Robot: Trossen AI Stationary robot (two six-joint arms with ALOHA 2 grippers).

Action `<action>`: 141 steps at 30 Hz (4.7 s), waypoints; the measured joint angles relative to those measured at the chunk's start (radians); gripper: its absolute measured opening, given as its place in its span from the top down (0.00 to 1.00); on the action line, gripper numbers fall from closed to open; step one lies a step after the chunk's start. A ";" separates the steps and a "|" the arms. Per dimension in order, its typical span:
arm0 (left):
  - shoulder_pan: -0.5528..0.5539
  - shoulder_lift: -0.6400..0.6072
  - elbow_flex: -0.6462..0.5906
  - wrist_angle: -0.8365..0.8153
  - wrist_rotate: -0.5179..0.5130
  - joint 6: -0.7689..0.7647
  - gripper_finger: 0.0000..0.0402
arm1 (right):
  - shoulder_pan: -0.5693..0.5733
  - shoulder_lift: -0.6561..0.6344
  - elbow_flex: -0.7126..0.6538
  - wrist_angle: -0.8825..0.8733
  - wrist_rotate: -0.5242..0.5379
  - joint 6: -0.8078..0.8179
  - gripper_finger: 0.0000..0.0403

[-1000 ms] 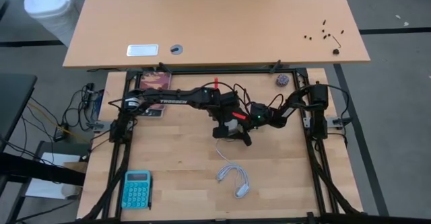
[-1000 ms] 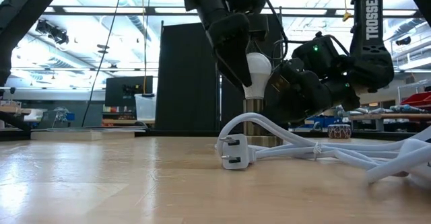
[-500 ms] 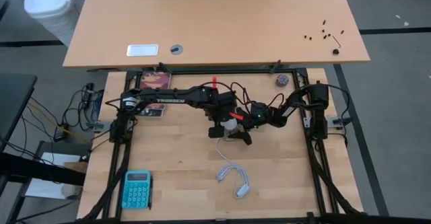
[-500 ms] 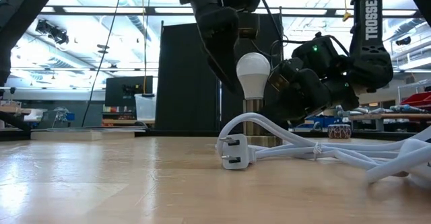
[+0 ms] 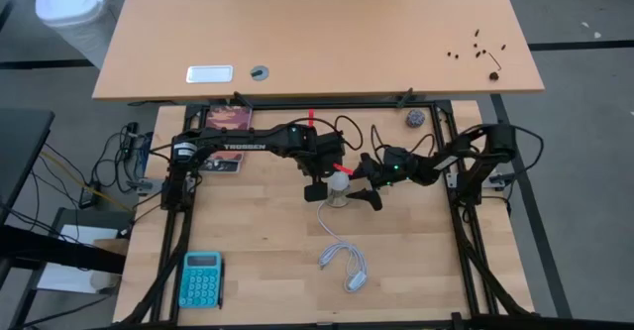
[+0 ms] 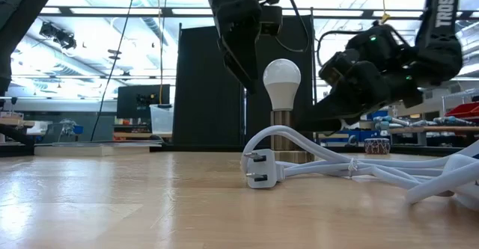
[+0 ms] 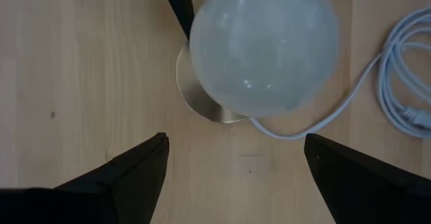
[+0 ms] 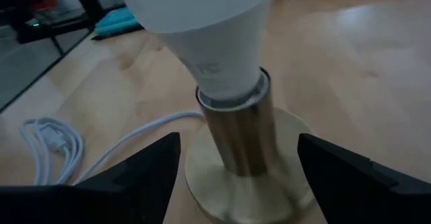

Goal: Screw lightbulb
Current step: Insert the lightbulb into the desk lamp

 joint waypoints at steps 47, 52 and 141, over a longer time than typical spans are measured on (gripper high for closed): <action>-0.333 -0.483 -0.499 0.448 -0.529 -0.439 0.21 | 0.284 -0.606 0.703 -1.669 0.410 0.367 0.24; -0.324 -0.515 -0.730 0.807 -0.537 -0.567 0.21 | 0.192 -0.530 0.807 -1.820 0.225 0.194 0.24; -0.194 0.053 -0.842 1.645 -0.579 -0.421 0.44 | 0.077 -0.070 1.164 -2.035 0.073 -0.282 0.23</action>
